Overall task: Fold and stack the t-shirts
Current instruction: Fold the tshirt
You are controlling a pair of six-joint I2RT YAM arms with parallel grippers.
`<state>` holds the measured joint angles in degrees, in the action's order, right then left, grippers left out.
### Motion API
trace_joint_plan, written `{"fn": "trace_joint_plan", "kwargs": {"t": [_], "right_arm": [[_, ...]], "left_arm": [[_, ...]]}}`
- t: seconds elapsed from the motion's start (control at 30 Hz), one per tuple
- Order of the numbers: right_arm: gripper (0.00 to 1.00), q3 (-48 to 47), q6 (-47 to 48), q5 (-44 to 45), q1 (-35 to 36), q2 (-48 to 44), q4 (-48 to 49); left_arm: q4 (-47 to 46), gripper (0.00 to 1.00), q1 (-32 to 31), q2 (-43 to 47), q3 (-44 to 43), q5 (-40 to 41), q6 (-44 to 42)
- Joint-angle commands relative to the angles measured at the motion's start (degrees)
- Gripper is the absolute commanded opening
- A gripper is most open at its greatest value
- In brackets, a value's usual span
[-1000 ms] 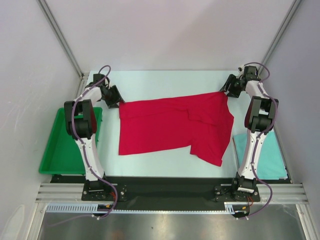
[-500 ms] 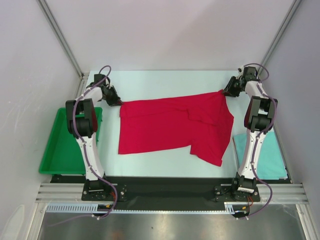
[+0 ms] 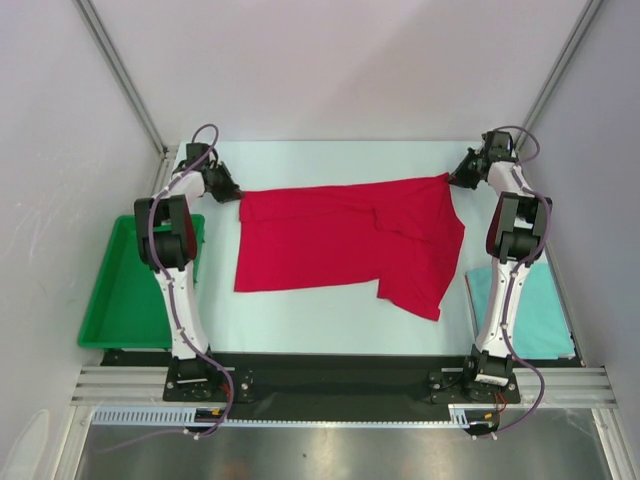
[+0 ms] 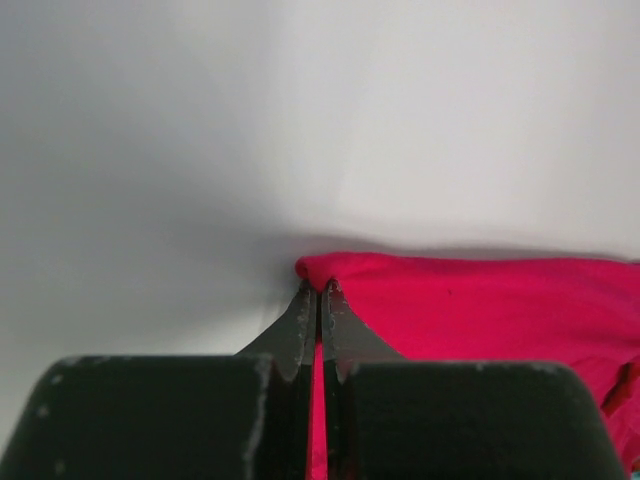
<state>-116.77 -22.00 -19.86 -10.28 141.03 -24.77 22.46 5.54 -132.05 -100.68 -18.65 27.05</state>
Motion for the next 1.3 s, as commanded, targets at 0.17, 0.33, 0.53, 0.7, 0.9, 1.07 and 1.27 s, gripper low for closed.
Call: {"fn": "trace_joint_plan", "kwargs": {"t": [0.17,0.33,0.53,0.7,0.9,1.07,1.27], "right_arm": [[0.04,-15.31,-4.72,1.58,0.26,7.85,0.62],[0.42,-18.58,-5.16,3.41,0.35,5.84,-4.57],[0.70,-18.41,-2.08,15.60,-0.17,-3.37,-20.12],[0.75,-7.72,-1.56,22.67,0.09,-14.97,-30.33],[0.73,27.43,-0.41,14.25,5.79,-38.96,-22.96],[0.70,52.20,-4.01,4.84,13.78,-54.69,-15.58],[0.67,61.05,-1.57,-1.06,16.09,-65.26,-20.21]], "left_arm": [[4.51,0.05,2.02,-4.45,-10.67,6.17,0.99],[8.12,0.60,1.32,0.38,-9.10,9.42,-1.20],[12.43,0.76,-1.93,13.45,-1.11,17.32,-5.25],[10.42,0.73,-7.19,26.03,14.59,17.42,-1.92],[6.28,0.66,-13.88,43.52,35.51,12.86,2.13],[5.05,0.64,-15.56,57.39,52.56,12.50,8.18],[6.46,0.55,-15.47,67.00,62.78,18.39,18.90]]}}
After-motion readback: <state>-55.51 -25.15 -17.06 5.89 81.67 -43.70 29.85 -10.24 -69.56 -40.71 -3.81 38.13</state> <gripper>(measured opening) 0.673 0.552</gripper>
